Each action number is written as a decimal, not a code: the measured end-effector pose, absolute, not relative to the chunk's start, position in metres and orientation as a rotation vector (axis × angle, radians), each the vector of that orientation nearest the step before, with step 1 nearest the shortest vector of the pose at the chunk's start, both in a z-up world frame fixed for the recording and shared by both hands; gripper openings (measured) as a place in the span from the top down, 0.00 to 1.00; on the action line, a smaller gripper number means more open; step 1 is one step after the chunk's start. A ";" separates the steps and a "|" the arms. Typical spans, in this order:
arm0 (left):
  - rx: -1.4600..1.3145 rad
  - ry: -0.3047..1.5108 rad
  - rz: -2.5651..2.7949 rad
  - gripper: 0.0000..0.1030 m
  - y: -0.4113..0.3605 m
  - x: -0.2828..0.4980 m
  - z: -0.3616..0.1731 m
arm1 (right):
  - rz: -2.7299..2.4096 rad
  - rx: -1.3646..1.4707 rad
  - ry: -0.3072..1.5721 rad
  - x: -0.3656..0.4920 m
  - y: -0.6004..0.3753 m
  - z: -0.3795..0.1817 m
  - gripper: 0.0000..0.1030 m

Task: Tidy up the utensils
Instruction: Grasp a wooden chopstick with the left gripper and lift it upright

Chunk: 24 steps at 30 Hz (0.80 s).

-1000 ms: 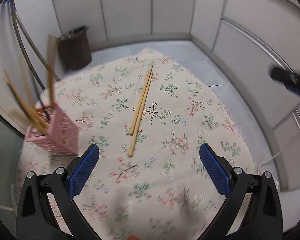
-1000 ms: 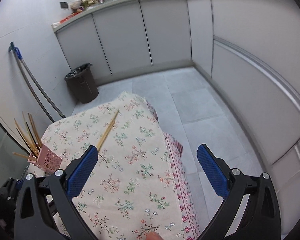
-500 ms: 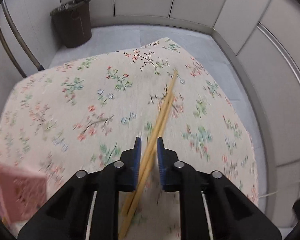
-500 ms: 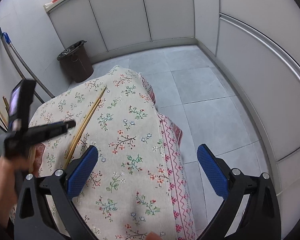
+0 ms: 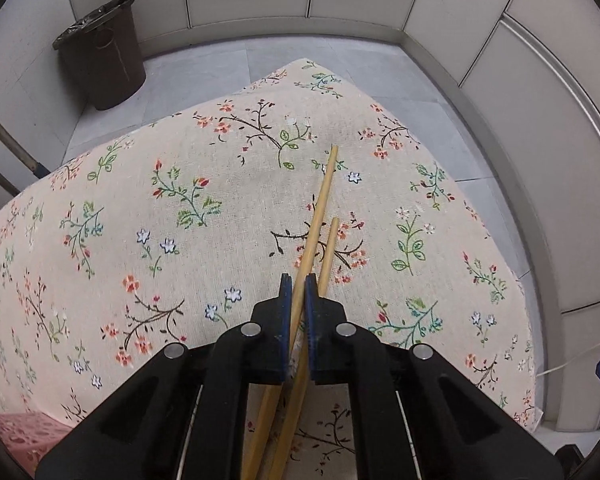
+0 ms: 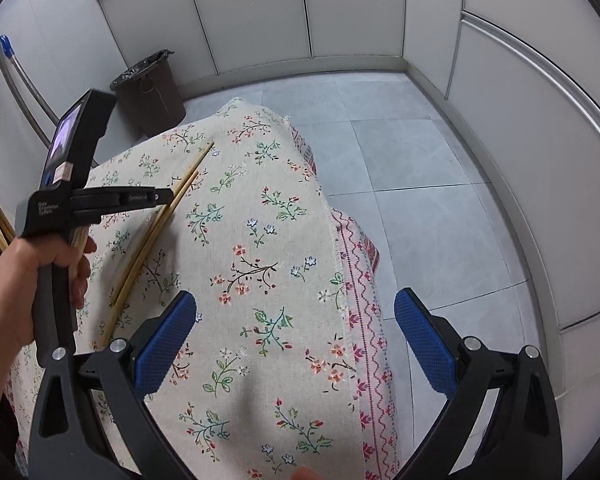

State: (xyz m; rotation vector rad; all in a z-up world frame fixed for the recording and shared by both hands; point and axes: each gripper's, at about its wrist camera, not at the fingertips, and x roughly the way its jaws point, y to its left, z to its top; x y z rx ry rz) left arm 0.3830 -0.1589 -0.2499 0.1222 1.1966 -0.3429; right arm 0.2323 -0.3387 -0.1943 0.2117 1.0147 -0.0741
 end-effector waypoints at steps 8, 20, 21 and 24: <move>0.196 1.179 -0.353 0.94 -0.161 0.365 -0.247 | -0.073 0.194 1.023 0.232 -0.335 -0.194 0.06; 0.223 0.977 -0.478 0.94 -0.148 0.249 -0.161 | -0.077 0.229 0.958 0.206 -0.339 -0.162 0.06; 0.232 0.963 -0.488 0.94 -0.147 0.243 -0.157 | -0.075 0.228 0.954 0.204 -0.339 -0.159 0.06; 0.239 0.909 -0.502 0.94 -0.135 0.210 -0.135 | -0.050 0.252 0.943 0.193 -0.336 -0.152 0.06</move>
